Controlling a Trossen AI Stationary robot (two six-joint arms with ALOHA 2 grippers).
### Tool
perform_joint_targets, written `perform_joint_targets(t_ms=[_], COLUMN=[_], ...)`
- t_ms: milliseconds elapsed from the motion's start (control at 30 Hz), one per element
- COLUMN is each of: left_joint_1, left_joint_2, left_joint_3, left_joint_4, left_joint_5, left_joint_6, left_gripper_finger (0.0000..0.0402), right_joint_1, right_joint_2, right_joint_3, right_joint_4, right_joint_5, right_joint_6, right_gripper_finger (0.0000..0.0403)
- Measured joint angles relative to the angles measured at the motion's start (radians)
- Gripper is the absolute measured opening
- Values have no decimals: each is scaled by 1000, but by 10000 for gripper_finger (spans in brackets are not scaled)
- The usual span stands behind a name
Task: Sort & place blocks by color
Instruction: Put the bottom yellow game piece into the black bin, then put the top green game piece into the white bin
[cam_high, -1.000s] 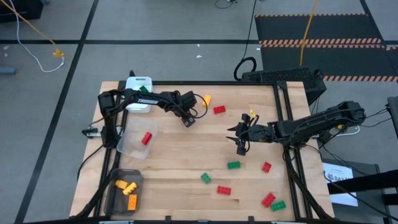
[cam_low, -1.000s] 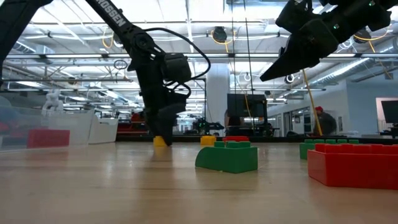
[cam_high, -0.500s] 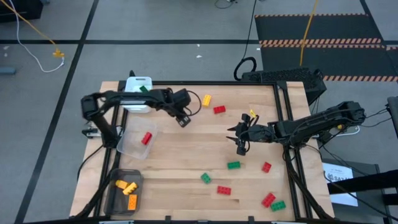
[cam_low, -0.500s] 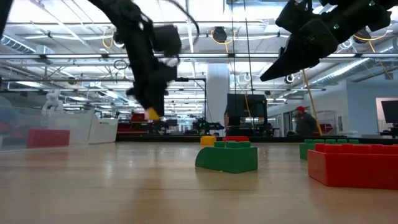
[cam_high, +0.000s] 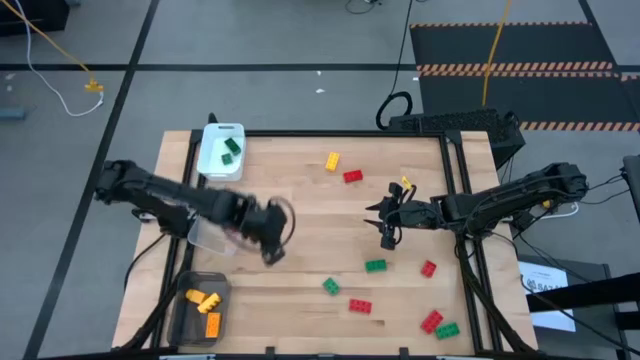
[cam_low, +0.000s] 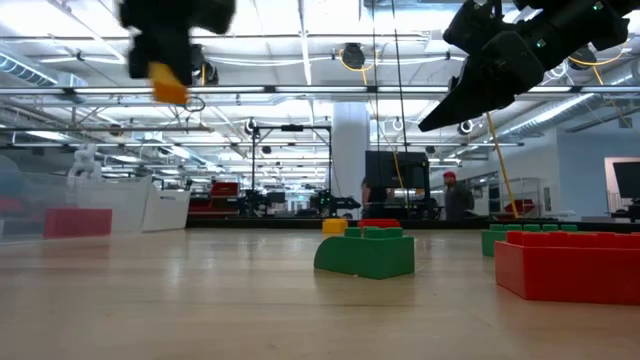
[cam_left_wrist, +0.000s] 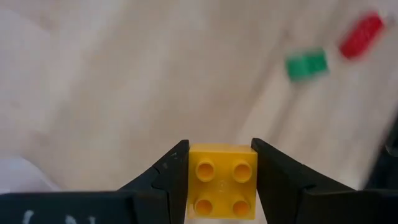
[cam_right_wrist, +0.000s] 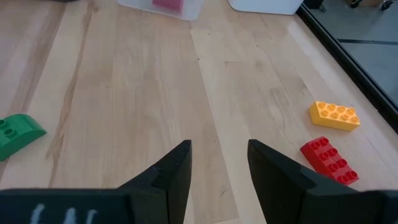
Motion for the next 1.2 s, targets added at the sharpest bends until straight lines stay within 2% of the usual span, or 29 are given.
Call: perform_joint_targets(t_ms=[167,400,633,833,1200], left_joint_1=[-208,-452,-640,-727,-721], left_joint_2=[8,9,8,28,42], left_joint_3=[0,0,0,0,0], left_joint_4=[-24,-253,-257,-290,-349], left_joint_5=[-14,-51,-56,-75,-88], left_joint_6=[-239,-633,-886,-996,-999], left_gripper_finger=[147,147,147,156,254], right_joint_1=[0,0,0,0,0], right_joint_2=[0,0,0,0,0], right_joint_3=[0,0,0,0,0], right_joint_4=[2,3,13,33,34], right_joint_5=[0,-23,-23,-23,-24], right_joint_6=[6,24,28,28,28], right_gripper_finger=[151,151,151,151,151])
